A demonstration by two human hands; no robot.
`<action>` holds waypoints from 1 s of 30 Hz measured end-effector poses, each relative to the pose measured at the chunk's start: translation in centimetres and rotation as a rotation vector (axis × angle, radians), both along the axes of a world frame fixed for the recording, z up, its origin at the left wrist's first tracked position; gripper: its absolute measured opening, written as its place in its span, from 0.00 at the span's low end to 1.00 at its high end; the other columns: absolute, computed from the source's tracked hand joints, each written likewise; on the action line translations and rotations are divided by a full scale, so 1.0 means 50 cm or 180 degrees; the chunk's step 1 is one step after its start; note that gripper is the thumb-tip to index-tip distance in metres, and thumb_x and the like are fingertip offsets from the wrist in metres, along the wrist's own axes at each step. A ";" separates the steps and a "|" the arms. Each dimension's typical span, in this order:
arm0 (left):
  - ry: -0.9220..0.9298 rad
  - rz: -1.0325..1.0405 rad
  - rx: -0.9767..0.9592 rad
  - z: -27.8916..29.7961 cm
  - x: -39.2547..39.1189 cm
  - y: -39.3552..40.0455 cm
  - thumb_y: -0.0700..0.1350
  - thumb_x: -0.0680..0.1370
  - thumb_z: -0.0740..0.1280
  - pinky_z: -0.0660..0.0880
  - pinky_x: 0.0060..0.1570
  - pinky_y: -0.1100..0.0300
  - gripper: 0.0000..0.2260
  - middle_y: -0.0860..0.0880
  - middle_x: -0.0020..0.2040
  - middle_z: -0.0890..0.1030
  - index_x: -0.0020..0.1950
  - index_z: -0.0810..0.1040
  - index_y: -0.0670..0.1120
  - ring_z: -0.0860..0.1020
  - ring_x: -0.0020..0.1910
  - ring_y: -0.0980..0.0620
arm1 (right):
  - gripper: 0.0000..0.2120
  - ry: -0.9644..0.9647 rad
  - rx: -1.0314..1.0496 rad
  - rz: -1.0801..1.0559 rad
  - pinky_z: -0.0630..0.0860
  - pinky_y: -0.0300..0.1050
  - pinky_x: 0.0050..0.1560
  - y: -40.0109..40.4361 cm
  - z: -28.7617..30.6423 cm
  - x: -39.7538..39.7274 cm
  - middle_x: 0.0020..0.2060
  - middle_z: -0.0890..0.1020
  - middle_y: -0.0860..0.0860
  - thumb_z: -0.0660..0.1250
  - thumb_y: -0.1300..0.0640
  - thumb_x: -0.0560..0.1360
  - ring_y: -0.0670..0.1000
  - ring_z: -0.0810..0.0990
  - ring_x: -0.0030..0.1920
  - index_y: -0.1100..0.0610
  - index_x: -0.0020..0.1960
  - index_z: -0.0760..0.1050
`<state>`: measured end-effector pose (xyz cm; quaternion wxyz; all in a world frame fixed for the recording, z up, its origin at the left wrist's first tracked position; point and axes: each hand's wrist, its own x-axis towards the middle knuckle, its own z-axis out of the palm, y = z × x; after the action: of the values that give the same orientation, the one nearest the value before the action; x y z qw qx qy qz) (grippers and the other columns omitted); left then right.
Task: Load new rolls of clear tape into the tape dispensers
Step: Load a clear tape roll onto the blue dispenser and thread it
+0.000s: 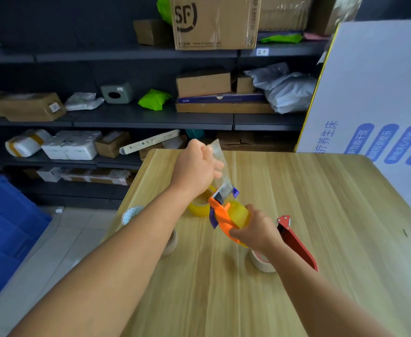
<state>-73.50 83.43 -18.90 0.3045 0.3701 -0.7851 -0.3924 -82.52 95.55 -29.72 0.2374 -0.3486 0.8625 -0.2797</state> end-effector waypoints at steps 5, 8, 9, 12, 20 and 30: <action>0.0223 0.0050 0.0981 -0.002 -0.001 -0.005 0.48 0.83 0.49 0.77 0.53 0.44 0.10 0.44 0.52 0.81 0.52 0.67 0.47 0.82 0.45 0.46 | 0.19 -0.0067 -0.0276 0.0059 0.68 0.37 0.29 0.012 0.002 -0.010 0.36 0.77 0.47 0.74 0.46 0.67 0.48 0.76 0.36 0.54 0.52 0.73; 0.0334 -0.0239 0.1911 0.007 0.009 0.001 0.50 0.84 0.46 0.68 0.60 0.34 0.11 0.43 0.58 0.80 0.60 0.64 0.50 0.80 0.53 0.43 | 0.18 -0.0244 -0.0347 0.0113 0.69 0.35 0.29 0.013 -0.004 -0.011 0.35 0.76 0.45 0.74 0.50 0.67 0.43 0.75 0.34 0.52 0.52 0.73; 0.0371 -0.0341 0.2091 0.008 0.011 0.000 0.51 0.84 0.46 0.66 0.61 0.31 0.11 0.43 0.58 0.80 0.62 0.63 0.50 0.79 0.55 0.41 | 0.18 -0.0260 -0.0327 0.0148 0.70 0.36 0.30 0.013 -0.009 -0.011 0.36 0.77 0.45 0.75 0.50 0.66 0.43 0.76 0.35 0.51 0.52 0.73; 0.0404 -0.0542 0.2356 0.006 0.016 -0.002 0.52 0.84 0.47 0.62 0.61 0.26 0.14 0.43 0.57 0.81 0.67 0.61 0.49 0.78 0.58 0.38 | 0.21 -0.0290 -0.0235 0.0173 0.76 0.44 0.39 0.011 -0.025 -0.010 0.41 0.80 0.49 0.76 0.50 0.64 0.50 0.79 0.41 0.51 0.54 0.72; 0.0547 -0.0727 0.2375 0.018 0.023 0.018 0.51 0.84 0.49 0.64 0.60 0.27 0.09 0.44 0.62 0.76 0.52 0.68 0.55 0.76 0.61 0.38 | 0.33 -0.0241 -0.0149 0.0228 0.76 0.43 0.36 -0.012 -0.016 0.004 0.44 0.79 0.48 0.77 0.46 0.62 0.49 0.79 0.42 0.49 0.62 0.66; 0.0496 -0.0112 0.0581 0.053 0.009 0.007 0.46 0.82 0.50 0.73 0.47 0.49 0.11 0.40 0.50 0.77 0.44 0.68 0.44 0.77 0.56 0.39 | 0.22 0.0171 0.0116 0.0244 0.72 0.43 0.38 -0.018 -0.020 0.008 0.40 0.77 0.50 0.71 0.55 0.66 0.54 0.76 0.41 0.51 0.57 0.68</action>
<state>-73.05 83.77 -16.27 0.3226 0.3508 -0.7264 -0.4951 -82.12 94.65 -30.73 0.2310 -0.3845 0.8595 -0.2453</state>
